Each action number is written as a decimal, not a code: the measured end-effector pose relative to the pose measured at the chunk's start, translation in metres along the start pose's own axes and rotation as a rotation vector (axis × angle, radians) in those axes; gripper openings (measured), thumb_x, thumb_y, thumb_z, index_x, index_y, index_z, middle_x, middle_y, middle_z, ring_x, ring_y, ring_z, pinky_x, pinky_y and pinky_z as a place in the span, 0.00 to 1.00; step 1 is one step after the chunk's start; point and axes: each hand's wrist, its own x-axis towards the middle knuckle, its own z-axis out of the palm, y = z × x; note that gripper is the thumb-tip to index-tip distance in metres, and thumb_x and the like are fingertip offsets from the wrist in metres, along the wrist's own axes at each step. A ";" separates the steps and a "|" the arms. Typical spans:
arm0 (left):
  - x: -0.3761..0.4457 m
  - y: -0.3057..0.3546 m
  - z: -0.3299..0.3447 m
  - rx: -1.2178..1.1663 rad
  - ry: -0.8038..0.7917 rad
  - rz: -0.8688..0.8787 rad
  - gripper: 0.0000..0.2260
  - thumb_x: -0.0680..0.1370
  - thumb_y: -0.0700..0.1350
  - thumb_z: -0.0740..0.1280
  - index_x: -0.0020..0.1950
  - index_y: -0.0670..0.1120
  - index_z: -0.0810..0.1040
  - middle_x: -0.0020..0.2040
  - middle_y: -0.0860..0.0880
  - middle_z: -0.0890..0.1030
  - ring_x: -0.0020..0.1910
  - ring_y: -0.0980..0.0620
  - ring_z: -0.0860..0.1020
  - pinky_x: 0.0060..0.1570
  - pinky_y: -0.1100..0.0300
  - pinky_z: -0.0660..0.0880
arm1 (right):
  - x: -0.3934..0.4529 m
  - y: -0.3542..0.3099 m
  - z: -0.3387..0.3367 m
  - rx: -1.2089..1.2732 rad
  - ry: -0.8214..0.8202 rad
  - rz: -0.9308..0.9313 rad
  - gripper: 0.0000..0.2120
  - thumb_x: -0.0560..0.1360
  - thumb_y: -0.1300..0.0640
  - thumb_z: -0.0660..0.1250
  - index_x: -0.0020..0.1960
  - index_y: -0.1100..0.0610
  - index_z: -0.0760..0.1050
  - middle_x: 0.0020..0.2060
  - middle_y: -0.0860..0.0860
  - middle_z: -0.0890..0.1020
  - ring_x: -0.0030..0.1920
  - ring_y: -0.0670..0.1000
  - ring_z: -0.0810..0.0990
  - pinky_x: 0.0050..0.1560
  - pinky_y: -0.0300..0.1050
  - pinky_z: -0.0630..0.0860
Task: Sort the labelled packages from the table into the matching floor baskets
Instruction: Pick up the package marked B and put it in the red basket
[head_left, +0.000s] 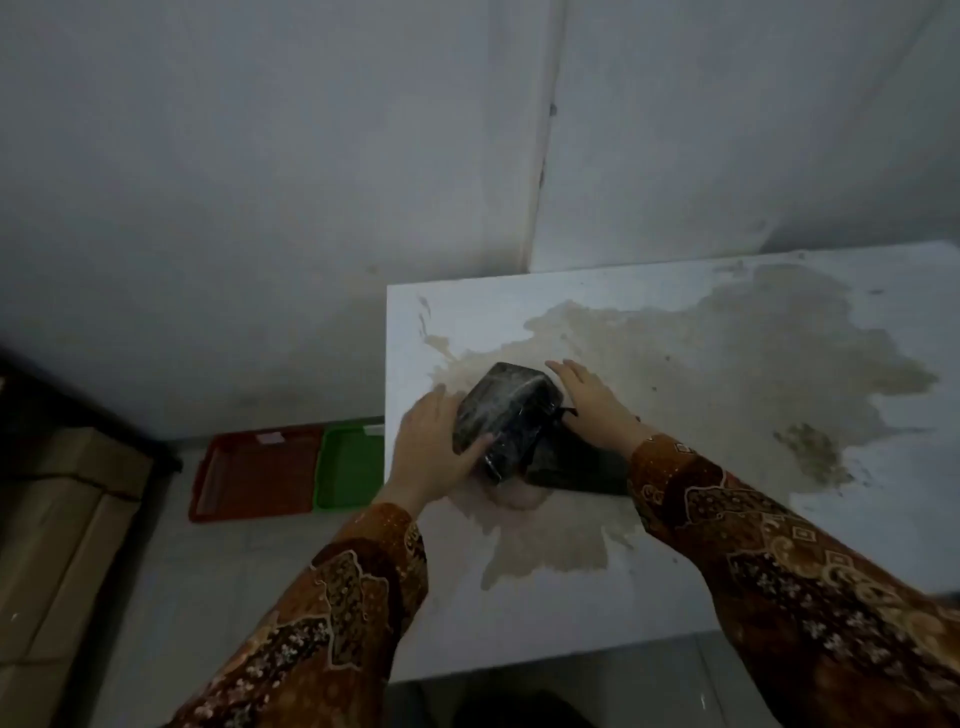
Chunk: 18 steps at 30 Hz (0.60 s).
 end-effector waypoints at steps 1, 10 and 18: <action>-0.003 0.002 0.008 -0.067 -0.072 0.004 0.37 0.73 0.67 0.62 0.75 0.48 0.61 0.78 0.43 0.60 0.76 0.45 0.58 0.75 0.48 0.58 | 0.001 0.003 0.003 -0.030 -0.021 -0.005 0.36 0.72 0.66 0.63 0.76 0.54 0.53 0.75 0.59 0.59 0.73 0.60 0.60 0.74 0.58 0.59; 0.006 -0.004 0.035 -0.093 -0.136 0.096 0.43 0.71 0.61 0.69 0.78 0.47 0.53 0.80 0.46 0.52 0.79 0.47 0.50 0.76 0.48 0.46 | 0.016 0.004 0.006 -0.083 0.058 -0.062 0.29 0.74 0.60 0.64 0.73 0.52 0.58 0.64 0.57 0.75 0.66 0.59 0.69 0.71 0.60 0.56; 0.039 -0.002 -0.048 -0.669 0.013 -0.005 0.24 0.69 0.55 0.72 0.62 0.53 0.70 0.53 0.54 0.79 0.49 0.61 0.79 0.46 0.65 0.78 | 0.044 -0.038 -0.053 0.325 0.131 -0.220 0.22 0.74 0.59 0.69 0.66 0.59 0.70 0.60 0.56 0.77 0.59 0.52 0.75 0.57 0.28 0.67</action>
